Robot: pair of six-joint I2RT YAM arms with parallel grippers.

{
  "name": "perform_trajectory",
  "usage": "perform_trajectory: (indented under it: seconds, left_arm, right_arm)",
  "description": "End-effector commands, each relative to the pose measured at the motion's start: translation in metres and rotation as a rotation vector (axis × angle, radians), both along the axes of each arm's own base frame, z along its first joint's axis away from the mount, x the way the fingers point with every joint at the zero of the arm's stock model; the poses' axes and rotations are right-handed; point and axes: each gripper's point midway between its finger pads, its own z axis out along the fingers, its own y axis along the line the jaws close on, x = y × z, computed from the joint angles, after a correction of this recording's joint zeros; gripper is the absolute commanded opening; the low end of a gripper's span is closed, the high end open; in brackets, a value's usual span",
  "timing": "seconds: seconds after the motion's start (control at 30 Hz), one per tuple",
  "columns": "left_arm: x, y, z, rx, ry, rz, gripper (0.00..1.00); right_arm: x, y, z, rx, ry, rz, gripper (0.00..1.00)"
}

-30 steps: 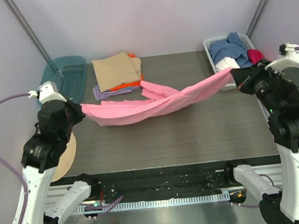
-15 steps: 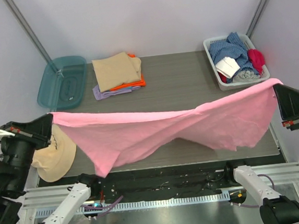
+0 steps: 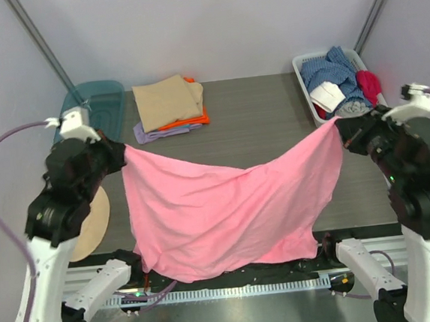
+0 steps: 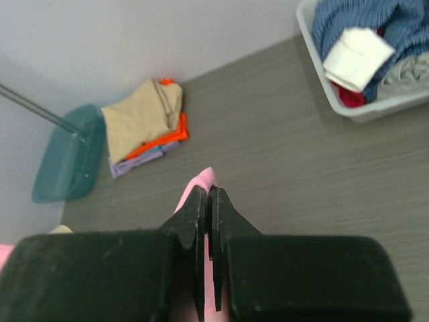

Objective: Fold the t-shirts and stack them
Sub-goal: Flatten the tshirt out

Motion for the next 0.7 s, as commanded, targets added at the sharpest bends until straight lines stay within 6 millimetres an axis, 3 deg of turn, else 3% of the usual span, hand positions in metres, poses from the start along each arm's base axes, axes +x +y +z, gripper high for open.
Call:
perform_trajectory:
  seconds: [0.0,0.07,0.1,0.13,0.17,0.2,0.23,0.27,0.3,0.33,0.37,0.4,0.43,0.47,0.5,0.53,0.57,0.6,0.63,0.67]
  left_arm:
    - [0.061,-0.024,0.000,0.033,-0.067,-0.040,0.00]
    - [0.098,-0.028,-0.014,0.082,-0.032,-0.031,0.00]
    - [0.114,-0.030,0.002,0.066,-0.076,-0.035,0.00]
    - [0.130,-0.037,0.003,0.046,-0.069,-0.078,0.00]
    - [0.160,-0.031,-0.010,0.023,-0.026,-0.062,0.00]
    - [0.176,-0.029,0.021,-0.004,-0.090,-0.063,0.00]
    - [0.188,-0.027,0.029,-0.018,-0.096,-0.062,0.00]
    - [0.214,-0.026,0.019,-0.035,-0.053,-0.082,0.00]
    - [0.213,-0.024,0.065,-0.056,-0.131,-0.084,0.00]
    - [0.215,-0.023,0.082,-0.063,-0.157,-0.090,0.00]
    - [0.216,-0.019,0.097,-0.067,-0.184,-0.088,0.00]
    - [0.207,-0.017,0.131,-0.072,-0.248,-0.090,0.00]
    - [0.202,-0.015,0.145,-0.077,-0.274,-0.085,0.00]
    - [0.194,-0.011,0.160,-0.086,-0.305,-0.082,0.00]
    - [0.174,-0.012,0.183,-0.109,-0.367,-0.096,0.00]
    - [0.166,-0.011,0.188,-0.114,-0.385,-0.100,0.00]
    - [0.163,-0.013,0.180,-0.117,-0.366,-0.108,0.00]
    - [0.141,-0.012,0.191,-0.115,-0.396,-0.116,0.00]
    - [0.134,-0.011,0.189,-0.105,-0.396,-0.115,0.00]
    - [0.135,-0.010,0.166,-0.103,-0.348,-0.112,0.00]
  right_arm:
    - [0.078,-0.007,-0.009,0.020,-0.048,-0.076,0.01]
    - [0.109,-0.009,-0.011,-0.002,-0.068,-0.089,0.01]
    - [0.133,-0.009,-0.023,-0.016,-0.036,-0.093,0.01]
    - [0.150,-0.009,-0.010,-0.018,-0.086,-0.099,0.01]
    - [0.162,-0.008,-0.007,-0.024,-0.096,-0.097,0.01]
    - [0.173,-0.009,-0.001,-0.039,-0.110,-0.095,0.01]
    - [0.194,-0.004,0.014,-0.038,-0.136,-0.077,0.01]
    - [0.199,-0.002,0.026,-0.038,-0.158,-0.065,0.01]
    - [0.205,-0.001,0.038,-0.045,-0.180,-0.058,0.01]
    - [0.205,0.001,0.071,-0.040,-0.247,-0.053,0.01]
    - [0.202,0.000,0.087,-0.040,-0.278,-0.053,0.01]
    - [0.197,0.000,0.104,-0.040,-0.312,-0.052,0.01]
    - [0.182,-0.001,0.134,-0.039,-0.367,-0.054,0.01]
    - [0.179,0.000,0.142,-0.041,-0.377,-0.047,0.01]
    - [0.163,0.001,0.165,-0.039,-0.427,-0.041,0.01]
    - [0.157,0.000,0.168,-0.041,-0.425,-0.040,0.01]
    - [0.144,0.000,0.175,-0.041,-0.443,-0.040,0.01]
    - [0.134,-0.001,0.179,-0.038,-0.454,-0.040,0.01]
    - [0.130,-0.001,0.172,-0.038,-0.437,-0.039,0.01]
    - [0.124,-0.001,0.169,-0.034,-0.431,-0.039,0.01]
